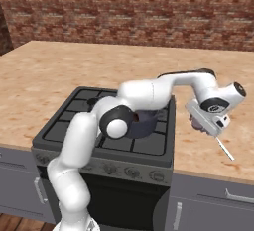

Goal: Put the sweet potato and eggplant in the pot. Retrieve the spatula and lightly stir the vegetables in the pot.

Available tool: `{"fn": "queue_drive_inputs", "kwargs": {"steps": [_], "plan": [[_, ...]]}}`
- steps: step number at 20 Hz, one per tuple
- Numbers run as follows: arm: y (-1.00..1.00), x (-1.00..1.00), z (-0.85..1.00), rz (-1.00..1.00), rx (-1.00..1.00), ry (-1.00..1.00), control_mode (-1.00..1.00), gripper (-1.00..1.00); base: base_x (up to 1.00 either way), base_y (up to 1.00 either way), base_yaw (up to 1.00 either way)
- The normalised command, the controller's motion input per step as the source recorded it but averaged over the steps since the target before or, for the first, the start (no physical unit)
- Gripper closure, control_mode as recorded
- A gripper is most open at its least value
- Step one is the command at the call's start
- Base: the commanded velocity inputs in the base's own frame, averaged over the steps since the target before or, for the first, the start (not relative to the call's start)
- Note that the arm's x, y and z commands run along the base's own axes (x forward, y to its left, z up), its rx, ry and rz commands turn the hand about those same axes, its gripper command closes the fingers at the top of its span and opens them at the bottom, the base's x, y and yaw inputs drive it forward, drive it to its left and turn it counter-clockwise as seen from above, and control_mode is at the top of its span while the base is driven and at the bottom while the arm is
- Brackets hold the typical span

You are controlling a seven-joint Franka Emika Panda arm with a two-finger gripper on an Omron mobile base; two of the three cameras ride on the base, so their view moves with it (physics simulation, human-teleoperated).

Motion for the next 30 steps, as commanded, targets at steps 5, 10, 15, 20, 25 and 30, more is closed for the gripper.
{"fn": "queue_drive_inputs", "kwargs": {"steps": [5,10,15,20,25,30], "plan": [[0.99,-0.47,0.2,0.08,-0.2,-0.32,-1.0,1.0,0.0,0.0,0.0],[0.82,-0.01,0.75,0.09,-0.2,-0.12,-1.0,1.0,0.0,0.0,0.0],[0.49,-0.01,0.78,0.03,-0.18,-0.01,-1.0,1.0,0.0,0.0,0.0],[0.46,0.0,0.36,0.04,-0.15,0.02,-1.0,1.0,0.0,0.0,0.0],[0.53,0.13,-0.27,0.12,-0.02,0.11,-1.0,1.0,0.0,0.0,0.0],[0.3,0.33,-0.12,0.14,0.0,0.02,-1.0,1.0,0.0,0.0,0.0]]}}
